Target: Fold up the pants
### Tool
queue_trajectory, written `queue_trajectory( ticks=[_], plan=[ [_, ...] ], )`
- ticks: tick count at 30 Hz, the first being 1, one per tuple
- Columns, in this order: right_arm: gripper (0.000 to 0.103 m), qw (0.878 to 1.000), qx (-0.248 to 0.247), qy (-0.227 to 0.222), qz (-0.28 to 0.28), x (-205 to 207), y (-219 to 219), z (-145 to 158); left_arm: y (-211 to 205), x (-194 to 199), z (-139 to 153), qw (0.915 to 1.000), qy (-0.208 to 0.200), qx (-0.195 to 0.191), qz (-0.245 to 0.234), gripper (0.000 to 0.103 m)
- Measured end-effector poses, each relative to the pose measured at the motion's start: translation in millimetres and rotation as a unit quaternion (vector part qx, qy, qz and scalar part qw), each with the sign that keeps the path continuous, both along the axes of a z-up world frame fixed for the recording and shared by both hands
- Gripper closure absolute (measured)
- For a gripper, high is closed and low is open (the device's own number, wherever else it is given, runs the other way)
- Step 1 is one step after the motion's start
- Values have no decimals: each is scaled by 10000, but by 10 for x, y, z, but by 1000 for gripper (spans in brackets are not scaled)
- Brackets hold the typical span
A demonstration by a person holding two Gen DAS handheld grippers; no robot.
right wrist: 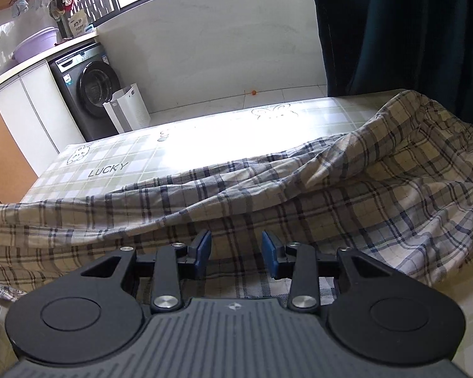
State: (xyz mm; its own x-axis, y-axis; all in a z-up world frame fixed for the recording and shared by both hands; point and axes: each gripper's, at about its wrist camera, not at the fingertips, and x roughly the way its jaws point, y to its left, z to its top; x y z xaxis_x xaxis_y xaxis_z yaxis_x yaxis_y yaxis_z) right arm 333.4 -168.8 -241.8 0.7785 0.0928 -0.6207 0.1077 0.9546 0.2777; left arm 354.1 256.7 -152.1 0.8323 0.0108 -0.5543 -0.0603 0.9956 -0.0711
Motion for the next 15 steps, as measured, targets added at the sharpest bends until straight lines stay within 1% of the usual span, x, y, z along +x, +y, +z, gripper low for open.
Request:
queue_trajectory(
  ticks=[3,6,12,14,15],
  plan=[
    [64,10000,-61,-6,69,59,-1,2,-8,39,-56,10000,74,-10,27,97],
    [64,9999,-125,-18,86,126,-7,7,47,91,-175,9997,212,-66,127,97],
    [56,9998,116,-131,-64,236,-108,48,158,228,-380,9988,377,-124,284,97],
    [51,9997,246,-78,-47,308,-102,32,191,239,-422,9985,414,-141,333,97],
    [50,9995,324,-41,-43,338,-87,14,199,243,-436,9984,422,-142,343,97]
  ],
)
